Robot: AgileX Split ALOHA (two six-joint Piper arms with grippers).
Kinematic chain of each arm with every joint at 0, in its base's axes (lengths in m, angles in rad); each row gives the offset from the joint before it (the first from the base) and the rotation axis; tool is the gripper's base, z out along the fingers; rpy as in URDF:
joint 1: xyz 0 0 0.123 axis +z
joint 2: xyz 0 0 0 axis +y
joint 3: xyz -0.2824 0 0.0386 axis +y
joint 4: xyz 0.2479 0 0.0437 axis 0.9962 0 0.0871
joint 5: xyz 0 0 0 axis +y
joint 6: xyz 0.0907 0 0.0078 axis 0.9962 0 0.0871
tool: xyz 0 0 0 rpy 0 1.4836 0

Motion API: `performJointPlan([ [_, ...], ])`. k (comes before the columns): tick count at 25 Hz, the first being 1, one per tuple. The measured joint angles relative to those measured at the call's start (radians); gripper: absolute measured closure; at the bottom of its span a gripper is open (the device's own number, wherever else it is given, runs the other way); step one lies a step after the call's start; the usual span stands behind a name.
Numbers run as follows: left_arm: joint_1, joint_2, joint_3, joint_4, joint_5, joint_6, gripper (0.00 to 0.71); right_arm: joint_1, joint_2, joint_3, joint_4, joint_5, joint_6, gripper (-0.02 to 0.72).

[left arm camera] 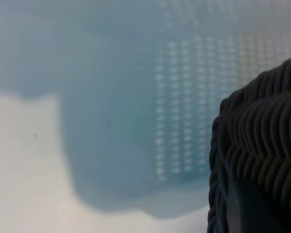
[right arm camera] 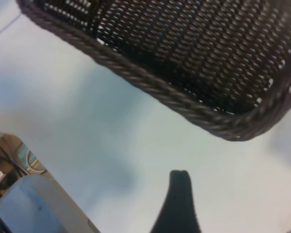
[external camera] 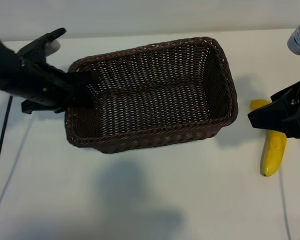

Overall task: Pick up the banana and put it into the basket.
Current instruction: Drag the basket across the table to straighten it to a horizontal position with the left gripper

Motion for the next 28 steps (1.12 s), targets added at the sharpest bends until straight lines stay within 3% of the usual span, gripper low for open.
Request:
performJointPlan([
  [4, -0.009, 0.071, -0.068, 0.002, 0.026, 0.003, 0.561, 0.000, 0.000, 0.000, 0.000, 0.000, 0.000, 0.124],
  [12, -0.096, 0.178, -0.174, 0.081, 0.064, -0.032, 0.561, 0.000, 0.002, 0.000, 0.000, 0.000, 0.000, 0.124],
  [18, -0.104, 0.191, -0.189, 0.175, 0.061, -0.102, 0.561, 0.000, 0.005, 0.000, 0.000, -0.001, 0.000, 0.124],
  [28, -0.104, 0.191, -0.189, 0.206, 0.025, -0.108, 0.561, 0.000, 0.006, 0.000, 0.000, -0.001, 0.000, 0.124],
])
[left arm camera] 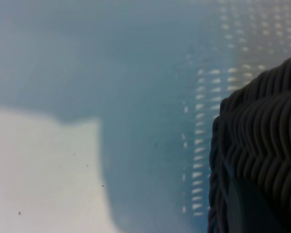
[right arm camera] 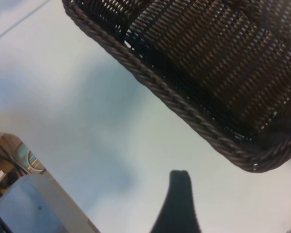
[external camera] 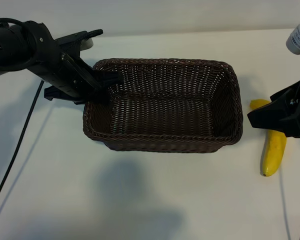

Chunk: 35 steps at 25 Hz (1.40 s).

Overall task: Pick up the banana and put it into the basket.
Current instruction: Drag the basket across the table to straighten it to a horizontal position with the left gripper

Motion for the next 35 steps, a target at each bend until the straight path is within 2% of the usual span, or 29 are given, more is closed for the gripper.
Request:
performJointPlan([
  [33, 0.000, 0.041, 0.000, -0.010, -0.073, 0.024, 0.561, 0.000, 0.000, 0.000, -0.001, -0.007, 0.000, 0.124],
  [35, 0.000, 0.041, 0.000, -0.012, -0.073, 0.023, 0.537, 0.000, 0.000, 0.000, -0.001, -0.008, 0.000, 0.124],
])
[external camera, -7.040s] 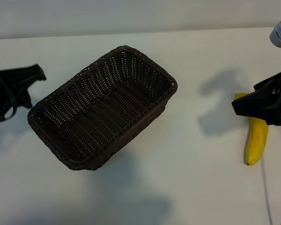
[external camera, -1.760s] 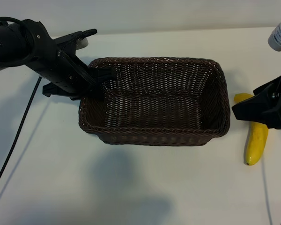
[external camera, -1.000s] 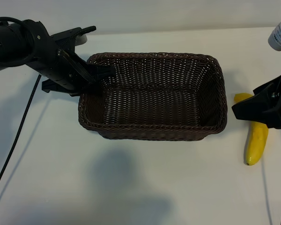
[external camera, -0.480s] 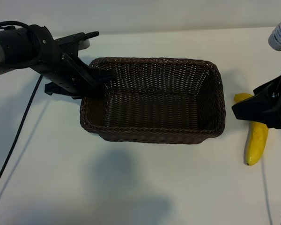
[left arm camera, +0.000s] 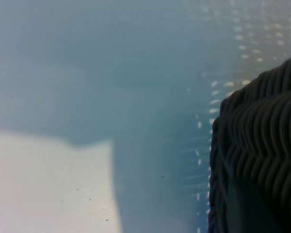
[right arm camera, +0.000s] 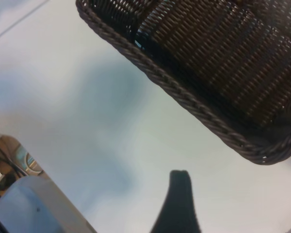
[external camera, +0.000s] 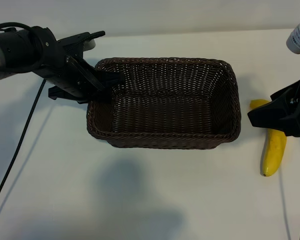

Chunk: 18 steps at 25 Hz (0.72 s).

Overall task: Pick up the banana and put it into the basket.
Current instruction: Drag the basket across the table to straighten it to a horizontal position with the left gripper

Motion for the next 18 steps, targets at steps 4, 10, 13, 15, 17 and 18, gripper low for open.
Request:
performJointPlan([
  [4, 0.000, 0.000, 0.000, -0.017, 0.002, -0.003, 0.357, 0.000, 0.000, 0.000, 0.000, 0.000, 0.000, 0.124],
  [10, 0.000, 0.000, -0.001, -0.024, 0.009, -0.003, 0.107, 0.000, 0.000, 0.000, -0.003, 0.000, 0.000, 0.124],
  [13, 0.000, 0.000, -0.002, -0.025, 0.021, -0.003, 0.092, 0.000, 0.000, 0.000, -0.004, -0.001, 0.000, 0.124],
  [15, 0.000, -0.004, -0.007, -0.024, 0.035, -0.003, 0.093, 0.000, 0.000, 0.000, -0.004, -0.004, 0.000, 0.124],
  [17, 0.000, -0.024, -0.010, -0.023, 0.042, -0.003, 0.095, 0.000, 0.000, 0.000, -0.004, -0.005, 0.000, 0.124],
  [18, 0.001, -0.038, -0.011, -0.022, 0.045, -0.004, 0.096, 0.000, 0.000, 0.000, -0.004, -0.005, 0.000, 0.124],
])
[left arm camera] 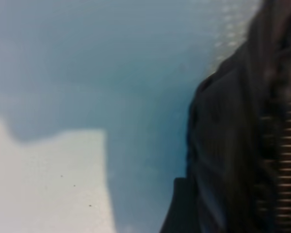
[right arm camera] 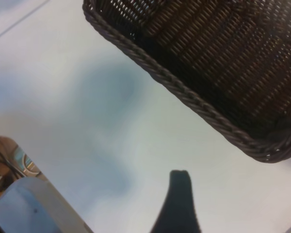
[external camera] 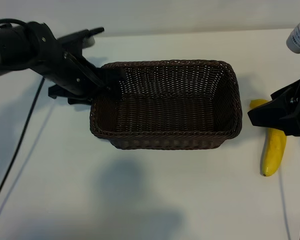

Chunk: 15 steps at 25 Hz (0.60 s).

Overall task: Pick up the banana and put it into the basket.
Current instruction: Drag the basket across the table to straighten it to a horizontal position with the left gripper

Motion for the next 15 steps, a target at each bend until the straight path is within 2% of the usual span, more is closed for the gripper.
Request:
performJointPlan([
  [6, 0.012, -0.082, -0.001, 0.020, 0.064, 0.000, 0.103, 0.000, 0.000, 0.000, -0.002, -0.001, 0.000, 0.124],
  [15, 0.013, -0.220, -0.024, 0.138, 0.190, -0.043, 0.114, 0.000, 0.000, 0.000, -0.002, 0.000, 0.000, 0.124],
])
